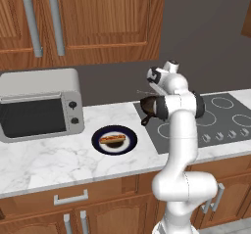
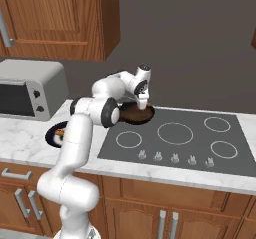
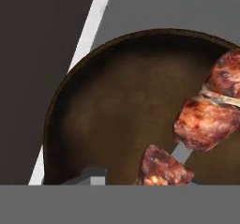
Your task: Place the cold items (eggplant and broccoli) from the fridge in one tupperware on the dining counter. Place the warm items (kebab skewer and hot dog) in the stove area in another tupperware.
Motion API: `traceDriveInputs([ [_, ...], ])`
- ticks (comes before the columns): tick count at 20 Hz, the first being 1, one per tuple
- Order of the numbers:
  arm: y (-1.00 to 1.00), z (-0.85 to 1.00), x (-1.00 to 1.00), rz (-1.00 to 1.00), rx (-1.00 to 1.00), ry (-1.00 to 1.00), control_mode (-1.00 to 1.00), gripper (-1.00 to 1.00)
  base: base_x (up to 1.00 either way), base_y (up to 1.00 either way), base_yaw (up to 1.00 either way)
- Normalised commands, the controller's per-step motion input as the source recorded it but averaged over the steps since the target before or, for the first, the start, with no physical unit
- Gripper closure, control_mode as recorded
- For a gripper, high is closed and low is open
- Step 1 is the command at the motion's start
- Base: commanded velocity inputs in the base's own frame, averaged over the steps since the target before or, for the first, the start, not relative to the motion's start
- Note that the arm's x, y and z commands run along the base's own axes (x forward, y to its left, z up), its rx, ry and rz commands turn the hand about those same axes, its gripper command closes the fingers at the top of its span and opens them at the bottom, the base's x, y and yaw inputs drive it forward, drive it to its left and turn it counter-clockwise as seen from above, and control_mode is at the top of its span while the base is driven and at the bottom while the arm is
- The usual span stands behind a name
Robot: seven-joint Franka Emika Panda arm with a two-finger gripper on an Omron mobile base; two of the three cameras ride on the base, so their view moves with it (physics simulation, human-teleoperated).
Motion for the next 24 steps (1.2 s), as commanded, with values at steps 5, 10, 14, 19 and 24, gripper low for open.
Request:
traceDriveInputs([
  [5,0.49,0.01,-1.0,-0.13,0.0,-0.53,-1.0,1.0,0.0,0.0,0.0],
  [10,-0.11,0.6,-1.0,0.04,0.0,-0.37,-1.0,1.0,0.0,0.0,0.0],
  [14,-0.19,1.0,-1.0,0.23,0.0,-0.01,-1.0,1.0,0.0,0.0,0.0],
  [19,-0.02,1.0,-1.0,0.33,0.0,0.02,-1.0,1.0,0.0,0.0,0.0],
  [24,0.0,1.0,-1.0,0.3,-0.03,0.07,-1.0,1.0,0.0,0.0,0.0],
])
